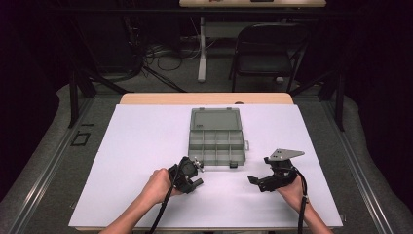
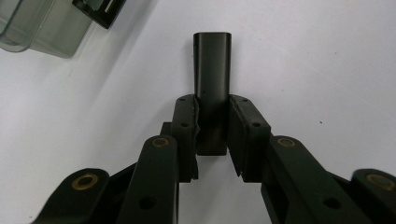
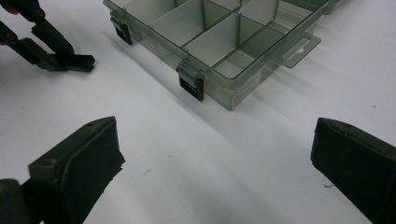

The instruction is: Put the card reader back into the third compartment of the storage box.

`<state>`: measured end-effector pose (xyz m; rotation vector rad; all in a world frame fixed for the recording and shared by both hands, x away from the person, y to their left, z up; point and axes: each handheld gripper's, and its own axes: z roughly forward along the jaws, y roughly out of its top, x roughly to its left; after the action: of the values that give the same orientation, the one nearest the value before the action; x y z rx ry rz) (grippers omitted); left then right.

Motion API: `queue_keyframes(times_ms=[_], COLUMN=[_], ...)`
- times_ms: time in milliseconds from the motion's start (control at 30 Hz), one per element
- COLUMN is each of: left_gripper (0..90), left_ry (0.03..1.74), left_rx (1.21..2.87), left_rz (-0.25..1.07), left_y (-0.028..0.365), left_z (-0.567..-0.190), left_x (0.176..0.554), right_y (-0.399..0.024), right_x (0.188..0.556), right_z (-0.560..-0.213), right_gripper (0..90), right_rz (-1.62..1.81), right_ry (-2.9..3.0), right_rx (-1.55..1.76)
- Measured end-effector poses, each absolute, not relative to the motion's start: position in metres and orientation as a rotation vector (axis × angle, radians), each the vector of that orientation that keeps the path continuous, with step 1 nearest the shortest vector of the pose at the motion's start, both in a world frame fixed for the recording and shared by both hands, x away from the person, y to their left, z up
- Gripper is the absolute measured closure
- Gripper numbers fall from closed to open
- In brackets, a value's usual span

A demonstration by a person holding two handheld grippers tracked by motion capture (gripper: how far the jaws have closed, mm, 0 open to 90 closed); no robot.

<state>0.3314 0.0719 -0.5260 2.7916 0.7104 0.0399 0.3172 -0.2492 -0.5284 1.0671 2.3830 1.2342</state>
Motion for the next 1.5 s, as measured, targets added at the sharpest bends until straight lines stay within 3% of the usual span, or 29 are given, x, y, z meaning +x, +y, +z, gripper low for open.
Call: queue_keyframes(times_ms=[1500], left_gripper=[72.9], left_ry=[0.722], left_rx=[2.538], left_rz=[0.164], left_y=[0.097], left_z=[-0.510], left_x=[0.325], right_y=[-0.250], right_x=[0.319], right_z=[-0.529], right_gripper=[0.7], right_rz=[1.224], right_ry=[2.371], right_rx=[1.062])
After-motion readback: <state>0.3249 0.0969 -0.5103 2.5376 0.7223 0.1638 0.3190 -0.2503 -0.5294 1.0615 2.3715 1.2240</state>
